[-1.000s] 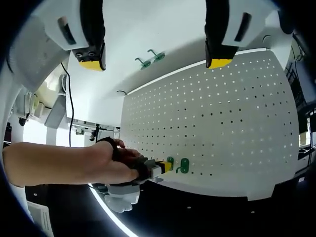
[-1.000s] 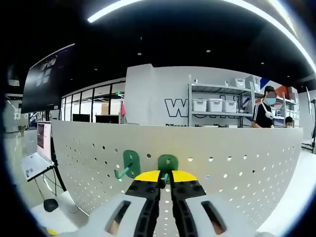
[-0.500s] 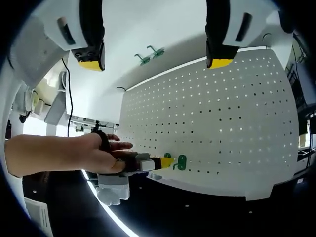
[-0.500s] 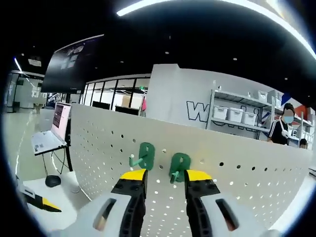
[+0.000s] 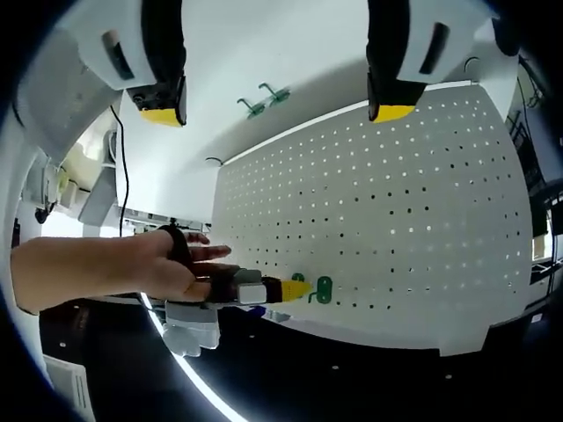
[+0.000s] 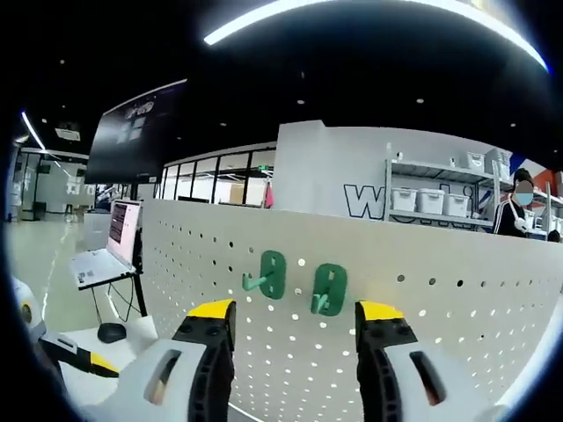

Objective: Insert the hook assembly into the mounting plate slot until the hook locks in place.

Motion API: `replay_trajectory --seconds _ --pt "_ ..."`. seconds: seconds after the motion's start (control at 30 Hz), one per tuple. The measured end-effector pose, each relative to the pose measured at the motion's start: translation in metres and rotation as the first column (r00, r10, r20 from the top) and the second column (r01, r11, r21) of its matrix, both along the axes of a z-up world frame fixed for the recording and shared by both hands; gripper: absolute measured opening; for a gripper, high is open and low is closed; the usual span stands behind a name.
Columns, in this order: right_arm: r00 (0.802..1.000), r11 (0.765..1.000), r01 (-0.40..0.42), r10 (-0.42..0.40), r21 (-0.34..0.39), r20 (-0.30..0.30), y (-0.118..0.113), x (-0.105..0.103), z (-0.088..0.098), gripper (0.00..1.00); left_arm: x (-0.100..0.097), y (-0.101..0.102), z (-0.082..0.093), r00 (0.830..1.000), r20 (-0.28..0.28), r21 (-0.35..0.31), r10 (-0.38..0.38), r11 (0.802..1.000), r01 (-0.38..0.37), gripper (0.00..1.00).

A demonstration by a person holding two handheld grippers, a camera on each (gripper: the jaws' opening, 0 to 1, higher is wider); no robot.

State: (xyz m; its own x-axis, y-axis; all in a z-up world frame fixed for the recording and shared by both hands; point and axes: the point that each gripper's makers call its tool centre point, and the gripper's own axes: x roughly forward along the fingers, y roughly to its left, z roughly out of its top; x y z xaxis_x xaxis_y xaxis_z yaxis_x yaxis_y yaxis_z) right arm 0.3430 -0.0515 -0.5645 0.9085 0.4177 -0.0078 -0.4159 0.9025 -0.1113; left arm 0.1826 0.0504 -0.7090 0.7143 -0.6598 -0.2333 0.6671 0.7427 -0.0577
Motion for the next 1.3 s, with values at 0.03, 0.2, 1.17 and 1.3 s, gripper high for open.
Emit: replay_trajectory --seconds 0.03,0.2,1.17,1.3 --pt "1.0 1.0 0.0 0.0 0.001 -0.002 0.0 0.0 0.0 0.52 0.0 0.0 0.0 1.0 -0.001 0.0 0.001 1.0 -0.001 0.87" --pt "1.0 1.0 -0.004 0.004 0.005 -0.005 -0.002 0.0 0.0 0.51 0.001 0.001 0.001 1.0 0.003 0.004 0.001 1.0 -0.001 0.87" --pt "0.981 0.981 -0.193 0.194 0.02 -0.026 -0.016 -0.062 -0.045 0.61 0.001 0.004 0.001 1.0 0.004 0.003 0.013 1.0 -0.013 0.87" --pt "0.98 0.98 -0.194 0.195 0.033 -0.039 -0.02 -0.069 -0.054 0.61 0.0 0.004 0.0 1.0 0.001 0.004 0.012 1.0 -0.012 0.87"
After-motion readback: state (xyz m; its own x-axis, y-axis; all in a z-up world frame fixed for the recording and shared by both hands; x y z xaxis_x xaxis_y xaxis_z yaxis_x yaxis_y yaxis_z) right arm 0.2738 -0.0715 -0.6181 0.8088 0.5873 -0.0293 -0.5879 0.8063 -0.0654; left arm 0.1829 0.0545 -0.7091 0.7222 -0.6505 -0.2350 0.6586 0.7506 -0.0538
